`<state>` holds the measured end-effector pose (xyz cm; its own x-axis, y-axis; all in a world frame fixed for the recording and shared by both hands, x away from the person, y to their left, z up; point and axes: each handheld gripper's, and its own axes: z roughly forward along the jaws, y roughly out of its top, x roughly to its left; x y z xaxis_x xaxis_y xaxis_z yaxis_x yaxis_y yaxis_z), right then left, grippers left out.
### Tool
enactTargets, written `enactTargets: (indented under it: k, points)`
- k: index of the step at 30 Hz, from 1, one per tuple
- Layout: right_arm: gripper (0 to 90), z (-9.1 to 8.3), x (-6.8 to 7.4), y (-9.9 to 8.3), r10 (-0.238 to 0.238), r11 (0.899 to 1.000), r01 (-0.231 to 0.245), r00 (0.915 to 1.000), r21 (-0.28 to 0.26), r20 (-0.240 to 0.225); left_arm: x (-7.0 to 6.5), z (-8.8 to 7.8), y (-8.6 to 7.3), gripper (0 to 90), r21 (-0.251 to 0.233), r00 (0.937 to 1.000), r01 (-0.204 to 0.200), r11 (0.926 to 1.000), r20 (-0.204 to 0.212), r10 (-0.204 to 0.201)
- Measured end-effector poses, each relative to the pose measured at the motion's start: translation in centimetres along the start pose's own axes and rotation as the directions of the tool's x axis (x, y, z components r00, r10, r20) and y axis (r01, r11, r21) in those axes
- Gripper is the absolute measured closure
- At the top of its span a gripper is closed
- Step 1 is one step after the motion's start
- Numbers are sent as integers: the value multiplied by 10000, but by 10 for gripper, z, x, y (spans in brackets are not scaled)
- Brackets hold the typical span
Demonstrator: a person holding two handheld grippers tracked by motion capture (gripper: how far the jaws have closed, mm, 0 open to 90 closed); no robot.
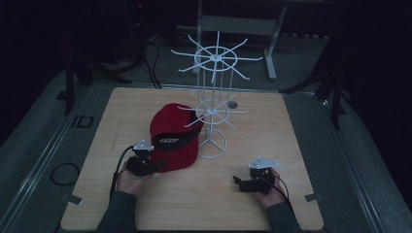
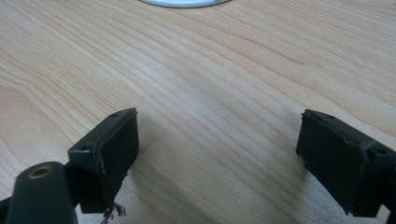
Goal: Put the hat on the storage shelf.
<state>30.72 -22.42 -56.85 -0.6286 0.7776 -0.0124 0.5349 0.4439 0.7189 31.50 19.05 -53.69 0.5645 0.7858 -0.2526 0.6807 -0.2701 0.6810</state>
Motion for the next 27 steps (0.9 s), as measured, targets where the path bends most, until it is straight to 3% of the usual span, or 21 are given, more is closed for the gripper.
enactTargets:
  k: [1,4,10,27]
  points:
    - [129,0,0,0,-1,10000,1,10000,0,0,0,-1,-1,855,-29,9997,-184,9998,-171,183]
    - [129,0,0,0,-2,10000,2,10000,1,1,3,-2,-3,857,-149,9999,-37,9999,-123,35]
    - [129,0,0,0,-2,10000,2,10000,1,0,4,-5,-4,859,-482,9978,-253,9985,-620,223]
    - [129,0,0,0,-3,10000,3,10000,1,2,11,-14,-5,861,-956,9900,-165,9953,-1414,28]
